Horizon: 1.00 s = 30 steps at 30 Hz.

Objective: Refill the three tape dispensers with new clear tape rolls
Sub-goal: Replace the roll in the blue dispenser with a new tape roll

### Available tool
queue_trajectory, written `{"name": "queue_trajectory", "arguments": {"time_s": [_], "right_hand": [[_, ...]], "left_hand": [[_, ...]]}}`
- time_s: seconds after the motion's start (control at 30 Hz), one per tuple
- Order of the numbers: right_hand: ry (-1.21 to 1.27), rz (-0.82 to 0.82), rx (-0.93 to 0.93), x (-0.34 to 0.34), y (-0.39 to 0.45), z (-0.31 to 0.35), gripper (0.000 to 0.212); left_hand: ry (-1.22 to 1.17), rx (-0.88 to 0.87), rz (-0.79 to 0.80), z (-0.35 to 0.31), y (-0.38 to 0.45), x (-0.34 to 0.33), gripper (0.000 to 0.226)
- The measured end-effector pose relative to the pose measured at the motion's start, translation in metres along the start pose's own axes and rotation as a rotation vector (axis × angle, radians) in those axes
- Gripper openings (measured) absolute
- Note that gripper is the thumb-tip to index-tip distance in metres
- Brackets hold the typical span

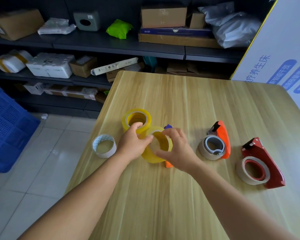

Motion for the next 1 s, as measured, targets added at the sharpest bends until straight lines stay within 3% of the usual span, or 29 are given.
{"name": "queue_trajectory", "arguments": {"time_s": [0.1, 0.23, 0.33, 0.43, 0.53, 0.7, 0.83, 1.0], "right_hand": [[-0.073, 0.080, 0.070, -0.022, -0.007, 0.003, 0.050], [0.234, 0.007, -0.028, -0.017, -0.006, -0.010, 0.020], [0.450, 0.024, -0.122, -0.010, -0.003, -0.024, 0.025], [0.488, 0.042, -0.186, -0.010, -0.004, -0.029, 0.022], [0.514, 0.048, -0.231, -0.012, -0.003, -0.034, 0.023], [0.523, 0.068, -0.262, -0.012, -0.002, -0.042, 0.025], [0.495, 0.038, -0.261, -0.010, -0.002, -0.043, 0.029], [0.153, -0.106, -0.248, 0.009, -0.001, -0.056, 0.035]], "left_hand": [[0.053, 0.050, -0.080, 0.000, -0.003, 0.003, 0.066], [-0.091, 0.070, -0.001, 0.004, -0.005, -0.007, 0.073], [-0.103, 0.029, 0.128, 0.009, -0.008, -0.011, 0.082], [-0.162, -0.003, 0.306, 0.015, -0.012, -0.021, 0.097], [-0.177, -0.045, 0.386, 0.018, -0.017, -0.027, 0.105], [-0.192, -0.105, 0.333, 0.016, -0.016, -0.026, 0.087], [-0.167, -0.111, 0.285, 0.018, -0.014, -0.025, 0.060], [-0.166, 0.060, 0.188, 0.041, -0.010, -0.024, 0.052]]}}
Point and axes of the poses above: each hand's wrist, its own y-axis towards the middle knuckle, its own x-axis out of the back of the hand, z = x × y, the point moved 7 cm from there along y, towards the middle knuckle, and after that the axes turned 3 degrees about y, right-handed, at the moved point
